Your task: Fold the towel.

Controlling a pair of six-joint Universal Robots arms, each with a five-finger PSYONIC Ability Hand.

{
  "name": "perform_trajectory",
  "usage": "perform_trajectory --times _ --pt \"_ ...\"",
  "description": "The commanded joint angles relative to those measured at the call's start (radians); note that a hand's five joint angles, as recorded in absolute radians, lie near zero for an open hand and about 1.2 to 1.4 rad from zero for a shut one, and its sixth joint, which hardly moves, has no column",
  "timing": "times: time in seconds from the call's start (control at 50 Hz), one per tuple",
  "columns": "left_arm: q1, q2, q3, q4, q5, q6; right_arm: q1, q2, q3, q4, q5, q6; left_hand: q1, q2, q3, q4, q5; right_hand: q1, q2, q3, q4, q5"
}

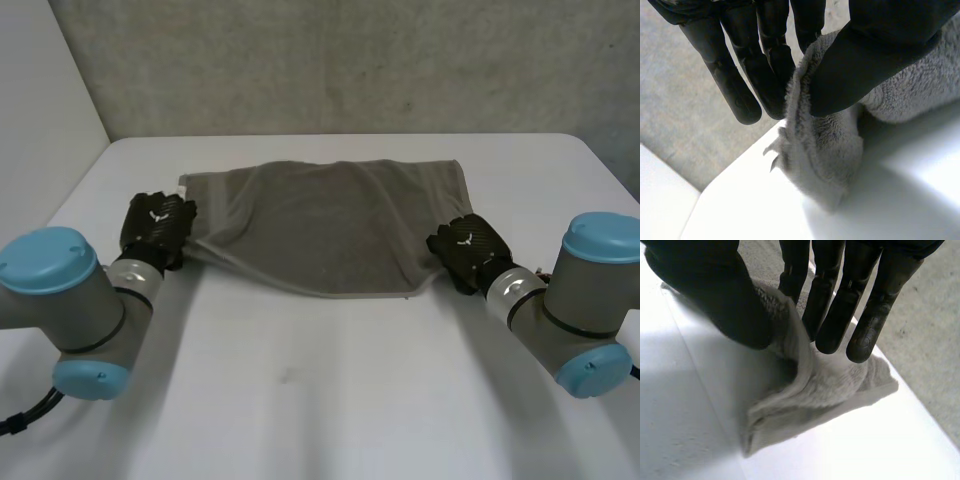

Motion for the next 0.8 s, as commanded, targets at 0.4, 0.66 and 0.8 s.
perform_trajectory --times 0.4,0.66,0.8 --pt "0.045 0.075 -0.045 -0.012 -0.005 -0.014 -0.122 -0.040 0.006 0.124 0.238 0.633 0.194 0.179 0.180 0.179 0.183 0.037 -0.143 -0.157 -0.161 -0.152" --pt "0.043 0.082 -0.065 -0.013 -0.004 -0.013 -0.118 -0.025 0.010 0.137 0.141 0.665 0.194 0.179 0.180 0.179 0.183 -0.033 -0.212 -0.226 -0.231 -0.222" --pt "0.043 0.085 -0.066 -0.013 -0.004 -0.013 -0.118 -0.026 0.007 0.144 0.136 0.730 0.194 0.179 0.180 0.179 0.183 -0.027 -0.206 -0.221 -0.225 -0.216"
